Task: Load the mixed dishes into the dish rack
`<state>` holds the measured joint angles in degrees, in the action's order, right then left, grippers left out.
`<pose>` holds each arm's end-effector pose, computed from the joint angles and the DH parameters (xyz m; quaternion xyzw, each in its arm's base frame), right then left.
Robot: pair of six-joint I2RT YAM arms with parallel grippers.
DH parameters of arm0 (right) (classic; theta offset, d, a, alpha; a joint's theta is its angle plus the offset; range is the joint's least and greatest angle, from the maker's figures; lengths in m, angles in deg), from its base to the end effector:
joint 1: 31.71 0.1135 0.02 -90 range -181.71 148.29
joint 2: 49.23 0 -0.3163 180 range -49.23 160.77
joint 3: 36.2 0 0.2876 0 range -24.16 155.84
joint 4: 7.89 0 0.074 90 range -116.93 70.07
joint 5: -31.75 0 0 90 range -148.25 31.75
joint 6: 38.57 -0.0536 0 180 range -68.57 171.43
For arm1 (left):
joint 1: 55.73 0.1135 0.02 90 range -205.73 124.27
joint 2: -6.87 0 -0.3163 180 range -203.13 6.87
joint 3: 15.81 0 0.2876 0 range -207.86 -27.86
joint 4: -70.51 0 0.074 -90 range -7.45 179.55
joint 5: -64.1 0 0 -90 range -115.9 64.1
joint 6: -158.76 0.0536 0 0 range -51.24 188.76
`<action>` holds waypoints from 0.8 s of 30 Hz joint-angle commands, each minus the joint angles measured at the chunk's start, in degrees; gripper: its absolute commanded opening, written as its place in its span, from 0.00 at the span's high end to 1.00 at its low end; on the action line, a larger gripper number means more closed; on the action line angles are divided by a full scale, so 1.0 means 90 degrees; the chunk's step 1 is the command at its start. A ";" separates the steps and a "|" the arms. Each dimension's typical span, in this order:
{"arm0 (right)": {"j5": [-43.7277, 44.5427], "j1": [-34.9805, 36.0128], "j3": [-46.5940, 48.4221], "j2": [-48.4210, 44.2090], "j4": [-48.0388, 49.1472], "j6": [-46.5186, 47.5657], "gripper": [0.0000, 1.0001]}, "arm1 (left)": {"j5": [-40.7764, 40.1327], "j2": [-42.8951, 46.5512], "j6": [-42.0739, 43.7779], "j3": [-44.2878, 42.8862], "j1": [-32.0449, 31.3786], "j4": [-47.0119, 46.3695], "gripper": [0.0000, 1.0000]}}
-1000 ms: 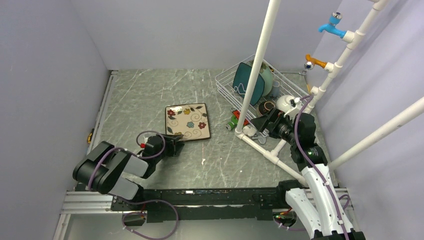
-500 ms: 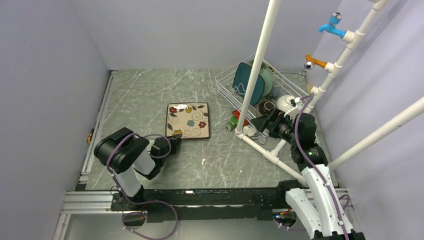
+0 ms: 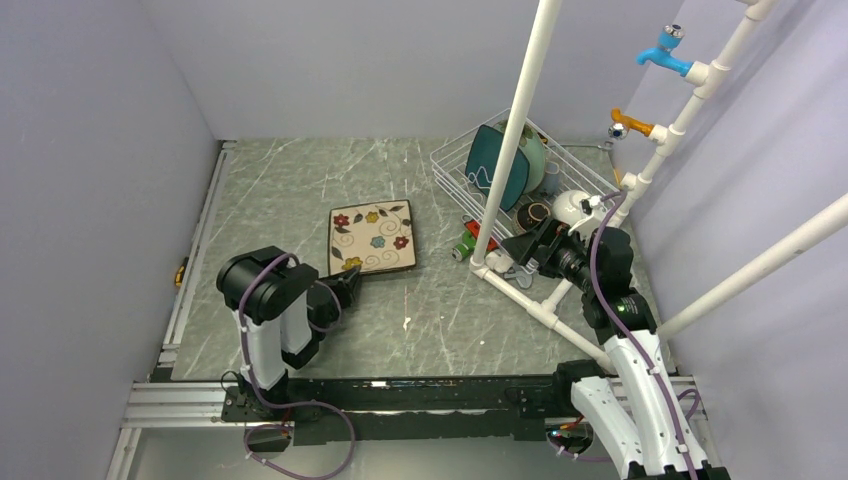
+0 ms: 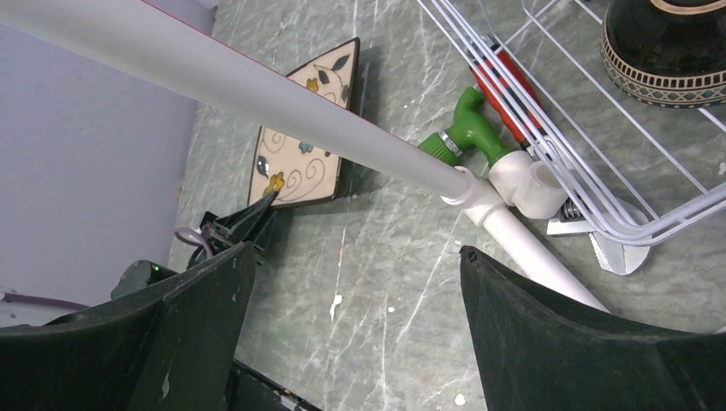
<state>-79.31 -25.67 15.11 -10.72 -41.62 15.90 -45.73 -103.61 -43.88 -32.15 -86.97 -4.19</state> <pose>0.1658 0.0369 0.3299 0.1059 0.8096 0.3385 0.4677 0.2037 -0.1023 0.0815 -0.5998 0.5448 -0.4973 0.3100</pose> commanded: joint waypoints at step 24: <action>0.0191 0.0976 0.0130 0.0074 0.0328 -0.0496 0.10 | 0.2039 0.7339 0.1409 -0.0042 0.1943 0.6268 1.00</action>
<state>-79.16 -21.54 15.22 -10.31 -42.36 14.28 -30.74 -42.73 -30.72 -30.77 -70.88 60.97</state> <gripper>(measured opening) 0.901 0.114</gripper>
